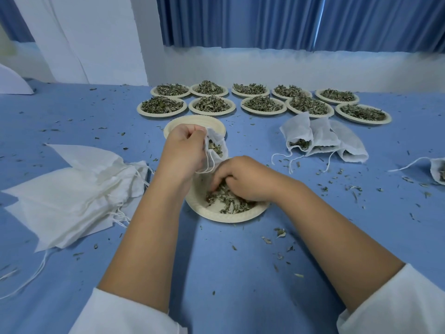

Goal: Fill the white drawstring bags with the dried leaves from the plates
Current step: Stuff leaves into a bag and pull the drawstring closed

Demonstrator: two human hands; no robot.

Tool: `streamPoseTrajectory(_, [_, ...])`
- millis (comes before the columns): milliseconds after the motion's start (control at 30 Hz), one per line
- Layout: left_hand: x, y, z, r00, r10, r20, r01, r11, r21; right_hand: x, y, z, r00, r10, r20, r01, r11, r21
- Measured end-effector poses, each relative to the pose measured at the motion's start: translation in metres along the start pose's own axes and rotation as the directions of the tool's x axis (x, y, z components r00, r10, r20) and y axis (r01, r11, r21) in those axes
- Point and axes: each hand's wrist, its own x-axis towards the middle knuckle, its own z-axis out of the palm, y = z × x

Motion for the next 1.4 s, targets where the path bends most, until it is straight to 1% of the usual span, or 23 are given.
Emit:
streamPoseTrajectory(67, [0.000,0.000,0.000,1.000,0.002,-0.006,-0.002,1.000,0.004,-0.002,0.003,-0.008,0.998,0.034,-0.050,-0.031,0.997,0.071])
streamPoseTrajectory(100, [0.001,0.000,-0.001,1.000,0.003,-0.010,-0.003,1.000,0.010,-0.002,0.004,-0.010,0.994,0.056,-0.096,-0.049,0.996,0.071])
streamPoseTrajectory(167, [0.001,-0.001,-0.001,1.000,0.003,-0.010,-0.003,1.000,0.024,0.000,0.006,-0.013,0.986,0.089,-0.143,-0.096,0.995,-0.041])
streamPoseTrajectory(233, [0.002,-0.002,-0.002,1.000,0.010,-0.004,-0.009,0.999,0.042,0.001,0.008,-0.011,0.988,0.125,-0.095,-0.138,0.980,-0.142])
streamPoseTrajectory(267, [0.002,-0.002,-0.002,1.000,0.013,-0.001,-0.013,0.999,0.049,0.001,0.008,-0.009,0.990,0.132,-0.052,-0.139,0.980,-0.143])
streamPoseTrajectory(333, [0.001,-0.002,-0.002,1.000,0.015,0.000,-0.015,0.998,0.059,-0.002,0.006,-0.008,0.991,0.131,0.001,-0.131,0.989,-0.066])
streamPoseTrajectory(400, [0.001,-0.001,-0.001,1.000,0.014,0.006,-0.014,0.999,0.051,-0.005,0.004,-0.014,0.993,0.118,0.017,-0.119,0.993,0.024])
streamPoseTrajectory(467, [0.000,0.000,-0.001,1.000,0.010,0.012,-0.010,0.999,0.039,-0.008,0.003,-0.021,0.994,0.103,0.039,-0.105,0.992,0.065])
streamPoseTrajectory(533, [0.000,0.000,-0.001,1.000,0.003,0.006,-0.003,0.999,0.037,-0.013,0.003,-0.029,0.993,0.078,0.092,-0.087,0.991,0.097])
streamPoseTrajectory(567, [0.000,0.000,-0.001,1.000,0.001,0.001,-0.001,0.999,0.042,-0.016,0.004,-0.032,0.988,0.063,0.144,-0.077,0.992,0.097])
streamPoseTrajectory(633, [-0.001,-0.001,0.000,1.000,0.002,0.001,-0.002,0.999,0.049,-0.019,0.005,-0.035,0.966,0.060,0.253,-0.071,0.997,0.033])
streamPoseTrajectory(700, [-0.001,0.000,0.000,1.000,0.007,0.011,-0.007,0.999,0.051,-0.020,0.004,-0.032,0.952,0.072,0.297,-0.070,0.997,-0.019])
streamPoseTrajectory(833, [-0.001,0.000,0.000,1.000,0.000,0.010,0.000,0.999,0.047,-0.017,0.000,-0.023,0.961,0.048,0.274,-0.032,0.998,-0.060])
streamPoseTrajectory(1000, [-0.001,-0.001,-0.001,1.000,-0.004,0.001,0.004,0.999,0.050,-0.010,-0.009,-0.008,0.987,-0.039,0.154,0.055,0.993,-0.100])
streamPoseTrajectory(1067, [0.000,-0.001,-0.001,1.000,-0.005,-0.007,0.005,0.998,0.056,-0.010,-0.010,-0.007,0.990,-0.059,0.129,0.071,0.993,-0.093])
streamPoseTrajectory(1133, [0.000,-0.001,-0.002,1.000,0.000,-0.010,0.000,0.998,0.060,-0.013,-0.010,-0.014,0.992,-0.047,0.119,0.050,0.999,-0.020])
streamPoseTrajectory(1200, [0.000,-0.001,-0.002,1.000,0.004,-0.007,-0.004,0.998,0.060,-0.018,-0.008,-0.022,0.991,-0.007,0.134,0.006,1.000,0.008])
streamPoseTrajectory(1333, [0.000,0.000,-0.001,1.000,-0.010,-0.002,0.010,0.999,0.044,-0.021,-0.006,-0.028,0.965,0.140,0.222,-0.123,0.989,-0.088])
streamPoseTrajectory(1400, [0.000,0.000,-0.001,1.000,-0.019,-0.009,0.019,0.998,0.053,-0.020,-0.007,-0.026,0.956,0.193,0.222,-0.181,0.981,-0.071])
